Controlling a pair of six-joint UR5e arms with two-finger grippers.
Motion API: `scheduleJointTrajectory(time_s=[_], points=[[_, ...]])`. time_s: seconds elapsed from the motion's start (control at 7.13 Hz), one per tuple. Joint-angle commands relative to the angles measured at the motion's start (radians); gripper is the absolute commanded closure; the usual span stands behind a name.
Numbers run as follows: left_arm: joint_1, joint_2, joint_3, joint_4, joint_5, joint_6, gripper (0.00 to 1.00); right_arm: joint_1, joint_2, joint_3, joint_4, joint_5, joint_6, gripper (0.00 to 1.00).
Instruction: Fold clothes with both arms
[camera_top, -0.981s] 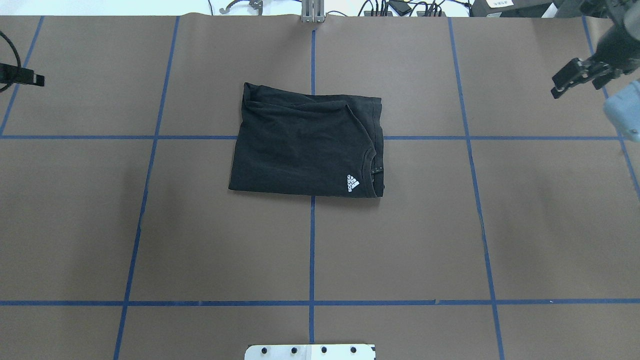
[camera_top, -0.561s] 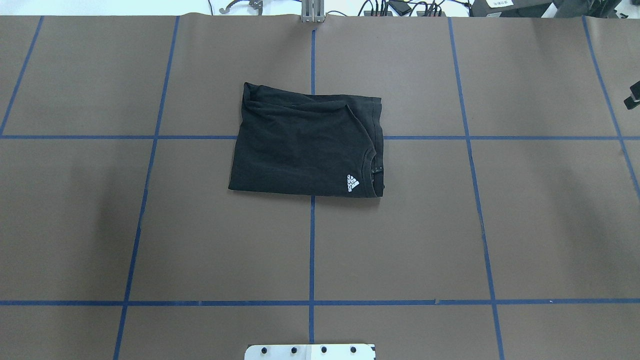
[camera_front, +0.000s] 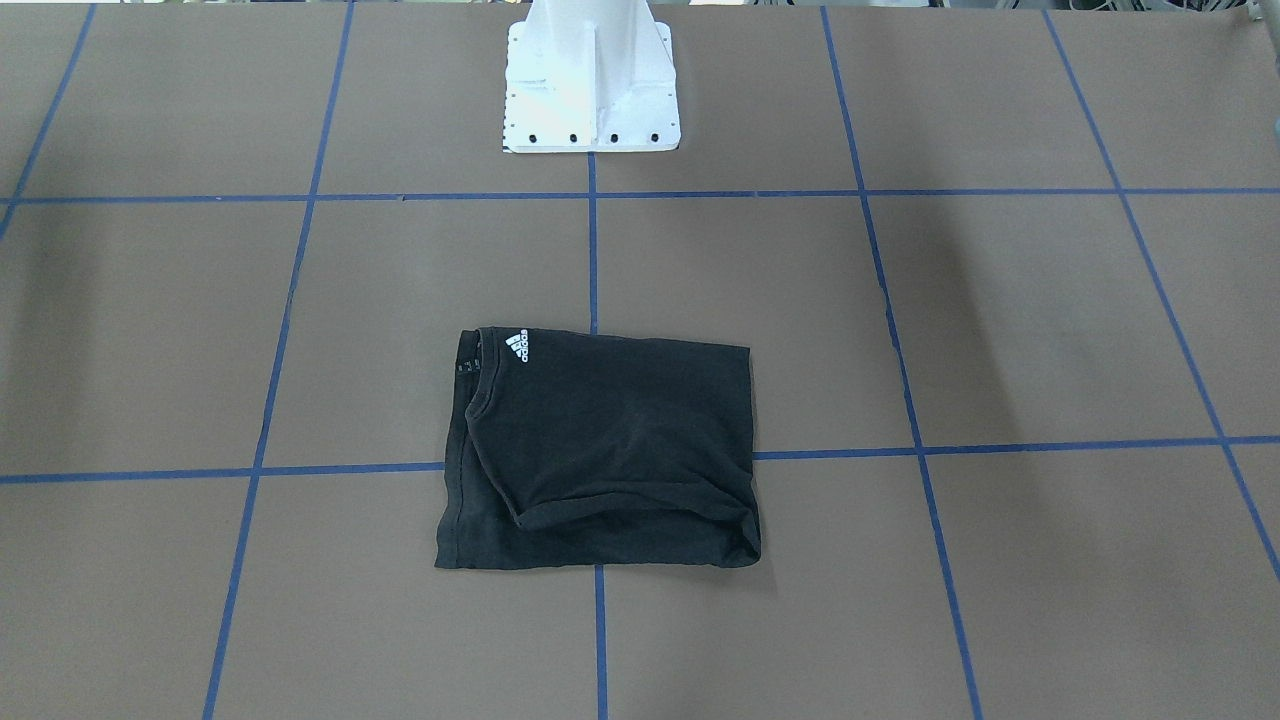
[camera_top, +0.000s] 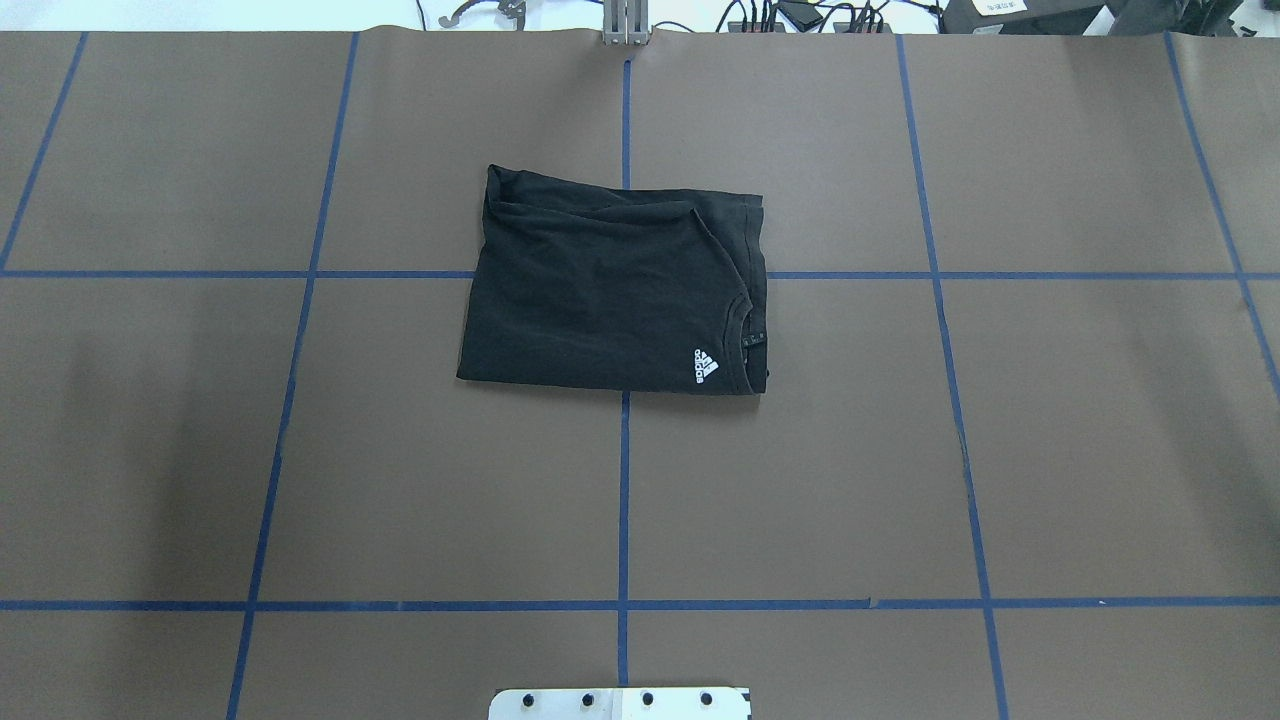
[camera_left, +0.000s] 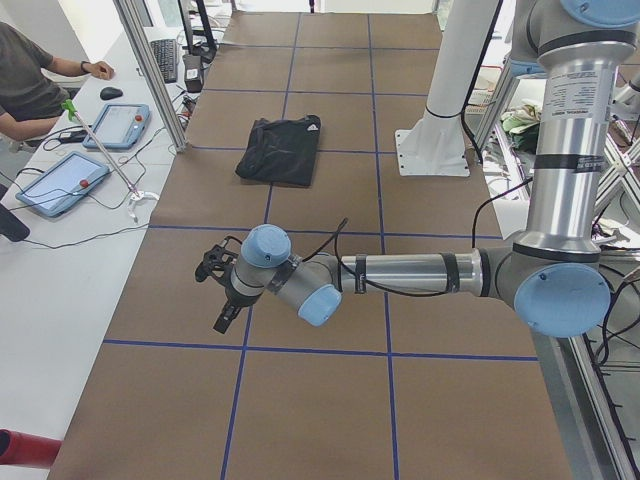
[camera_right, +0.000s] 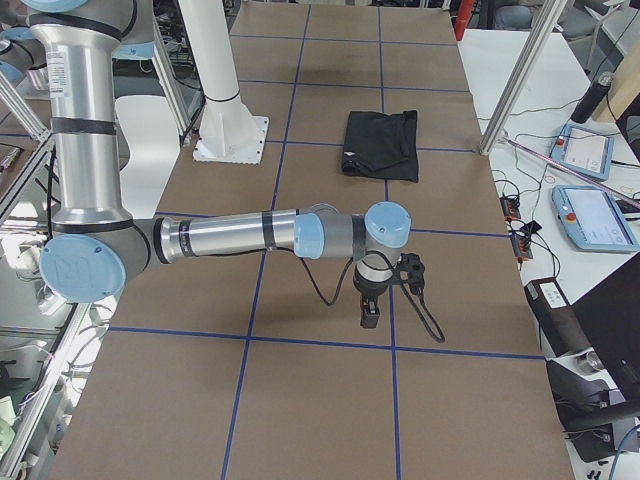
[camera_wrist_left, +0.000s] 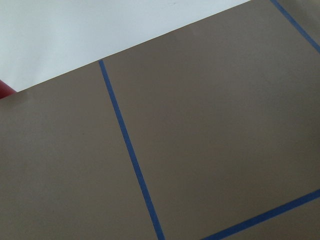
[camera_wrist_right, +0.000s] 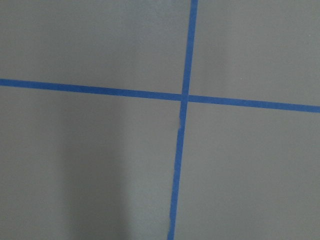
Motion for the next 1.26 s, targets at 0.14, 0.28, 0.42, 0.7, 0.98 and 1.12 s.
scheduleJointTrajectory(time_s=[0.14,0.28,0.42,0.7,0.98,1.12], points=[[-0.006,0.068,-0.015,0.154,-0.012,0.134,0.0,0.061,-0.072,0.011,-0.003,0.038,-0.06,0.0],[-0.032,0.068,-0.066,0.29,-0.012,0.19,0.0,0.066,-0.083,0.027,-0.006,0.038,-0.06,0.0],[-0.049,0.067,-0.144,0.448,-0.012,0.205,0.0,0.075,-0.089,0.043,-0.011,0.038,-0.06,0.0],[-0.064,0.067,-0.277,0.701,-0.012,0.212,0.0,0.075,-0.12,0.075,-0.012,0.038,-0.06,0.0],[-0.064,0.074,-0.266,0.719,-0.074,0.212,0.0,0.075,-0.126,0.078,-0.023,0.038,-0.06,0.0],[-0.063,0.074,-0.264,0.716,-0.081,0.212,0.0,0.075,-0.126,0.092,-0.056,0.053,-0.06,0.0]])
